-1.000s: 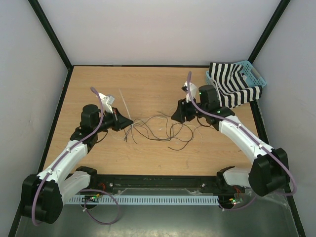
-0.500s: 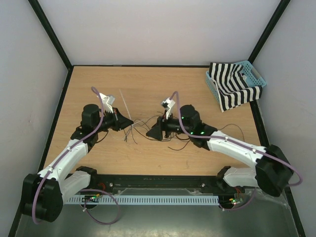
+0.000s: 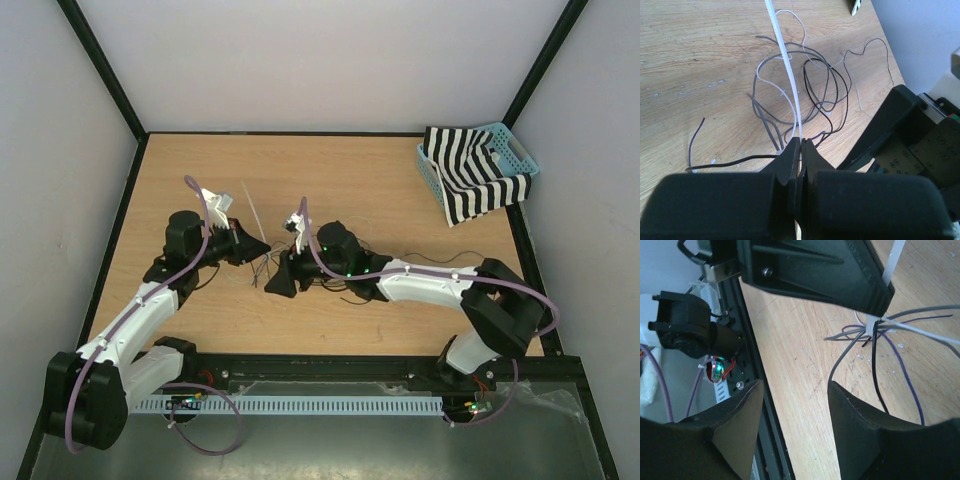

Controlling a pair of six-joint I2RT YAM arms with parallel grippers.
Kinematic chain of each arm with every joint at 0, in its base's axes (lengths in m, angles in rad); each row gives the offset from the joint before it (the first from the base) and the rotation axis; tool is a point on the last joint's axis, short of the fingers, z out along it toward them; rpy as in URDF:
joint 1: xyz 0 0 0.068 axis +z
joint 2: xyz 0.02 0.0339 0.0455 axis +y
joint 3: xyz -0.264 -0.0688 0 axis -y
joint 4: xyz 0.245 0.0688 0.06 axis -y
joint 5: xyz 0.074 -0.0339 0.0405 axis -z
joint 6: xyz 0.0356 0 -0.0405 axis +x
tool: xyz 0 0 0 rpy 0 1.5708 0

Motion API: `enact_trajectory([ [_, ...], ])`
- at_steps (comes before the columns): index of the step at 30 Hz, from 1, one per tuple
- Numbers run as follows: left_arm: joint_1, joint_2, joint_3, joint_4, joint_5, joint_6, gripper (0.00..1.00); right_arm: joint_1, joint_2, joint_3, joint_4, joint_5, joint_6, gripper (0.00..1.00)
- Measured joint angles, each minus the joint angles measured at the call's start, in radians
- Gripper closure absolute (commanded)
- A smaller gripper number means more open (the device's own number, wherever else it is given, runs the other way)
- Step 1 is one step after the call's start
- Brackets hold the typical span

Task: Zip-tie the wires
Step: Adjust the cable.

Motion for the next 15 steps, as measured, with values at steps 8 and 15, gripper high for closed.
enact_trajectory([
  [8, 0.000, 0.000, 0.000, 0.000, 0.004, -0.005, 1.00, 0.007, 0.065, 0.046, -0.020, 0.063, -0.034, 0.37],
  [15, 0.000, 0.001, 0.008, -0.003, 0.008, -0.021, 1.00, 0.008, 0.097, 0.063, -0.045, 0.102, -0.064, 0.41],
])
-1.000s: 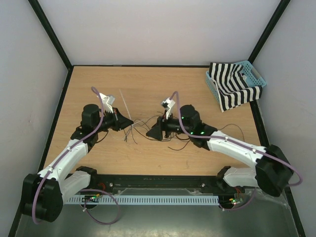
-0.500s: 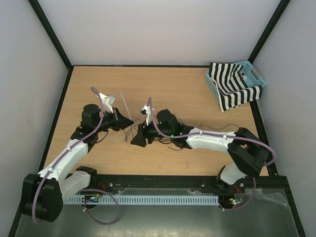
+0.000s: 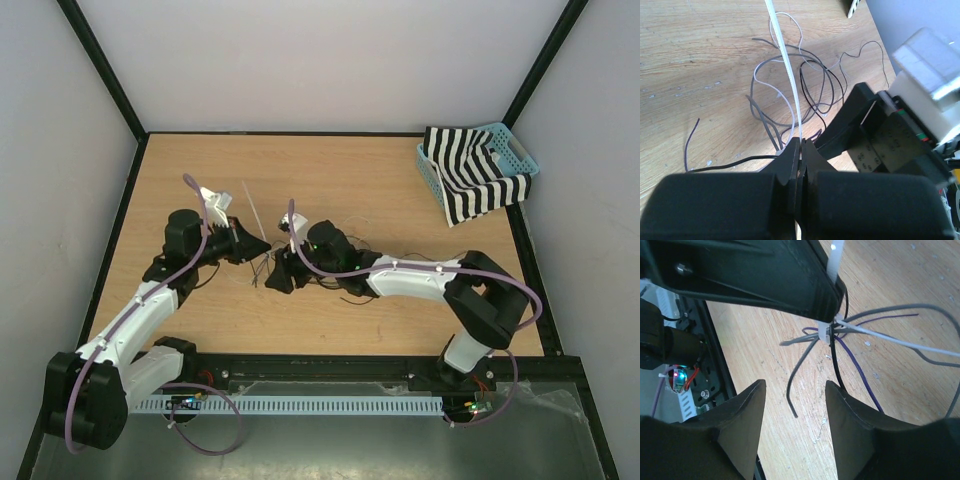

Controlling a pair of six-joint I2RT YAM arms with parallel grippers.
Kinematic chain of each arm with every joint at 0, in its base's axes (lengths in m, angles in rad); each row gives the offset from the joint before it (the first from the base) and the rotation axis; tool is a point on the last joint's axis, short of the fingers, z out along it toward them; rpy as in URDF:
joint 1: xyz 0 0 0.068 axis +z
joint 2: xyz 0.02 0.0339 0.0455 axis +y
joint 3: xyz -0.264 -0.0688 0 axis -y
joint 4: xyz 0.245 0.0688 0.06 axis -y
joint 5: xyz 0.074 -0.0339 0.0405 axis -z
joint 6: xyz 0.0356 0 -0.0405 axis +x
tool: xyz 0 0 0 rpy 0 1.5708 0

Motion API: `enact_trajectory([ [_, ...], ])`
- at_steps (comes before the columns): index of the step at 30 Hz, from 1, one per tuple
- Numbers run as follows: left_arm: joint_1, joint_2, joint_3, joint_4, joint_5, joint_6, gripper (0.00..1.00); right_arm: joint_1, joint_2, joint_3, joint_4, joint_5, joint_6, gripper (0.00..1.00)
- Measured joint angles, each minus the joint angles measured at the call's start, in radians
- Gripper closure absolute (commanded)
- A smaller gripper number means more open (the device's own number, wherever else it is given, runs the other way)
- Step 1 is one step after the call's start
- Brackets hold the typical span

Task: Zip-tie the wires
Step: Adjust the cable.

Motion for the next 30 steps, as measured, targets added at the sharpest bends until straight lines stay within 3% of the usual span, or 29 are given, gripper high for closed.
enact_trajectory([
  [2, 0.000, 0.000, 0.003, 0.000, 0.000, -0.001, 1.00, 0.002, 0.018, 0.000, 0.002, -0.001, -0.004, 0.45],
  [6, 0.000, 0.000, 0.004, 0.000, 0.000, -0.003, 1.00, 0.013, 0.068, 0.011, 0.002, -0.004, -0.008, 0.77],
  [10, 0.000, 0.004, 0.005, 0.000, 0.000, -0.005, 1.00, 0.020, 0.080, 0.013, 0.000, -0.011, -0.011, 1.00],
  [30, 0.000, 0.071, 0.041, -0.004, -0.002, -0.008, 1.00, 0.151, 0.063, -0.105, -0.003, -0.012, -0.032, 1.00],
])
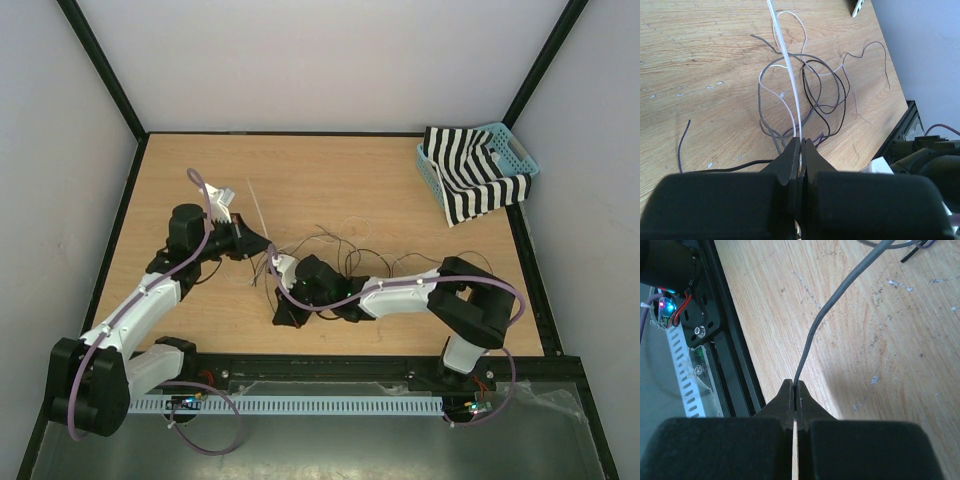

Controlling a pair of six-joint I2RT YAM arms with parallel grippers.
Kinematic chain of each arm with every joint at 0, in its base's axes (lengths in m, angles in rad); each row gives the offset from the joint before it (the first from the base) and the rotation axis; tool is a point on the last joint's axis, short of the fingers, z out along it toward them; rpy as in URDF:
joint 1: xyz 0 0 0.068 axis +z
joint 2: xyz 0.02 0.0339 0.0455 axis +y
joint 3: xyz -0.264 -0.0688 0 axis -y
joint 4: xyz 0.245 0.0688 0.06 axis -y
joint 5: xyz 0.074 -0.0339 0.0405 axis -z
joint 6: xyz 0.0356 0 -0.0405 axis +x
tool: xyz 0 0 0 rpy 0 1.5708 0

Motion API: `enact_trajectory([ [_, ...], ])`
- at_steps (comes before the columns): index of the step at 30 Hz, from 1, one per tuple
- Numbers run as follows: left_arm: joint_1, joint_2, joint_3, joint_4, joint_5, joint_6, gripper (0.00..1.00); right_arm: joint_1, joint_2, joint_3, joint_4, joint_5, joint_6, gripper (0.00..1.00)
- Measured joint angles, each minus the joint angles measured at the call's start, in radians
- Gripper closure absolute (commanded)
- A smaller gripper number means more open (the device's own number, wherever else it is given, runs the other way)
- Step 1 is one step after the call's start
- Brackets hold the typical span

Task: Zip-tie the wires
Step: Adjust the cable.

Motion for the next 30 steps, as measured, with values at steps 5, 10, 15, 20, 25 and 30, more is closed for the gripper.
enact_trajectory([
  [5, 0.000, 0.000, 0.000, 0.000, -0.003, 0.000, 1.00, 0.020, 0.017, 0.000, 0.000, 0.000, 0.000, 1.00],
  [10, 0.000, 0.000, 0.000, 0.000, -0.004, 0.000, 1.00, 0.027, 0.046, 0.000, 0.000, 0.001, -0.001, 1.00],
  [15, 0.000, 0.000, 0.000, 0.000, -0.004, 0.000, 1.00, 0.027, 0.056, 0.000, -0.008, 0.002, -0.002, 0.82],
  [20, 0.000, 0.000, 0.000, 0.000, -0.004, 0.000, 1.00, 0.027, 0.039, 0.000, -0.033, 0.008, -0.007, 0.52],
  [25, 0.000, 0.000, 0.000, 0.000, -0.004, 0.000, 1.00, 0.027, -0.109, 0.007, -0.171, 0.088, -0.067, 0.34],
  [30, 0.000, 0.000, 0.000, 0.000, -0.003, 0.001, 1.00, -0.040, -0.348, 0.007, -0.285, 0.189, -0.151, 0.29],
])
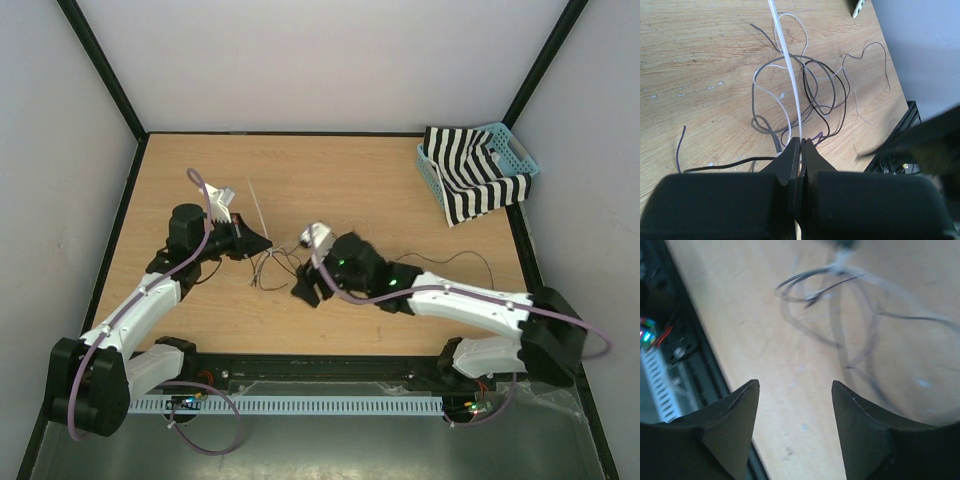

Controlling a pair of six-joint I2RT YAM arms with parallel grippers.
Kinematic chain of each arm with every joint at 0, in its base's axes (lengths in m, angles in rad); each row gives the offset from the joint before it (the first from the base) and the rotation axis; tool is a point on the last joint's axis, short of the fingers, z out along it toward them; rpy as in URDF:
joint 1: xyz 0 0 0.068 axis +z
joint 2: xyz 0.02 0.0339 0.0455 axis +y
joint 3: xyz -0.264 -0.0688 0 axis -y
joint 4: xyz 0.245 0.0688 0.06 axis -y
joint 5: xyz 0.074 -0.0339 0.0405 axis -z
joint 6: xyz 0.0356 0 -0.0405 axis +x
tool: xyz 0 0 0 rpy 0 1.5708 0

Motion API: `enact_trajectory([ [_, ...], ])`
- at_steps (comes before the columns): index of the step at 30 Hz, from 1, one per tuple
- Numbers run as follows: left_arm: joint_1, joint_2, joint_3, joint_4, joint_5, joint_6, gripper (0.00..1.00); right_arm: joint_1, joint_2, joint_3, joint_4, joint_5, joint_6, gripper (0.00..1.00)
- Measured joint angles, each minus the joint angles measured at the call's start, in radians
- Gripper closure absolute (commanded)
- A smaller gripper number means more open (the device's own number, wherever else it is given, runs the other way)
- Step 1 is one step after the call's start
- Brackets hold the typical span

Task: Zip-tie the wires
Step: Adjust the cable.

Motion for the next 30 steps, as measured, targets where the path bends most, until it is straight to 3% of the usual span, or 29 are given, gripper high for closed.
enact_trajectory([
  [7, 0.003, -0.006, 0.000, 0.000, 0.005, 0.000, 1.00, -0.249, -0.156, -0.006, -0.054, 0.042, -0.079, 0.26],
  [14, 0.005, -0.010, 0.000, 0.000, 0.039, 0.006, 1.00, -0.399, -0.011, 0.068, -0.062, 0.024, -0.154, 0.26],
  [18, 0.005, -0.010, 0.000, 0.000, 0.055, 0.008, 1.00, -0.433, 0.122, 0.151, -0.030, -0.026, -0.217, 0.29],
  [25, 0.005, -0.010, 0.000, 0.000, 0.072, 0.008, 1.00, -0.436, 0.265, 0.204, 0.051, -0.302, -0.335, 0.34],
  [30, 0.005, -0.010, 0.000, -0.001, 0.080, 0.008, 1.00, -0.416, 0.342, 0.231, 0.091, -0.415, -0.399, 0.34],
])
